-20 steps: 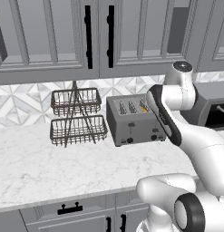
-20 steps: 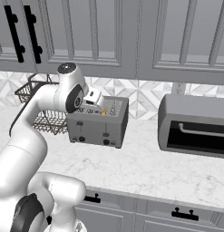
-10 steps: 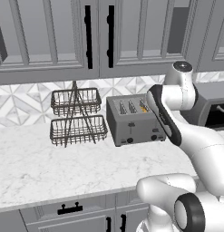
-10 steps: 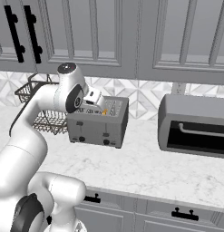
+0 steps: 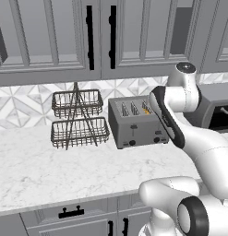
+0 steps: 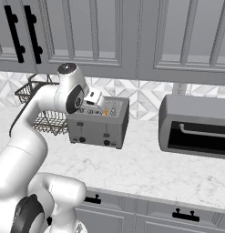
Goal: Start the toaster. Once the lever pops up, take the bread to the plate on the dining counter.
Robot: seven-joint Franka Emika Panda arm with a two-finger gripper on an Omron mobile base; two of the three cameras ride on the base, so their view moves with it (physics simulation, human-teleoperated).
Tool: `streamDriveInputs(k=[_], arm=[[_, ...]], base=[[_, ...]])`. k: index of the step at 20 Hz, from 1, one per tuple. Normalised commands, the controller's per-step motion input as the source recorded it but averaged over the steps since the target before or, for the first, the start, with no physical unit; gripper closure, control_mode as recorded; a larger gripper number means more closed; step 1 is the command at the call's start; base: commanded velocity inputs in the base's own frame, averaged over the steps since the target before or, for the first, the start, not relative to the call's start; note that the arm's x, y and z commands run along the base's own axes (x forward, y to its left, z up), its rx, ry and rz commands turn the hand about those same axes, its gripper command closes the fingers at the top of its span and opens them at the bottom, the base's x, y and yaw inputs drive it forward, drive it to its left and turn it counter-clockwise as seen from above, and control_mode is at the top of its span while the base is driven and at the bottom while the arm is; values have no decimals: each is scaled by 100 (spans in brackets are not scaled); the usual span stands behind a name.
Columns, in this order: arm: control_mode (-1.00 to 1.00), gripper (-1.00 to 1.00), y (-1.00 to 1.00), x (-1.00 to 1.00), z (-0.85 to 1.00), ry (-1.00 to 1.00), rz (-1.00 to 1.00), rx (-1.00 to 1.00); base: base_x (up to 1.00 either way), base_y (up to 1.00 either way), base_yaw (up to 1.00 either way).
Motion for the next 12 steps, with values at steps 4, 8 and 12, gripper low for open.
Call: streamDriveInputs(k=[4,8,12], arm=[[-100,-100,0,0,0,0,0,0],[-100,-100,0,0,0,0,0,0],[-100,-100,0,0,0,0,0,0]], base=[[0,0,0],[0,0,0],[0,0,0]])
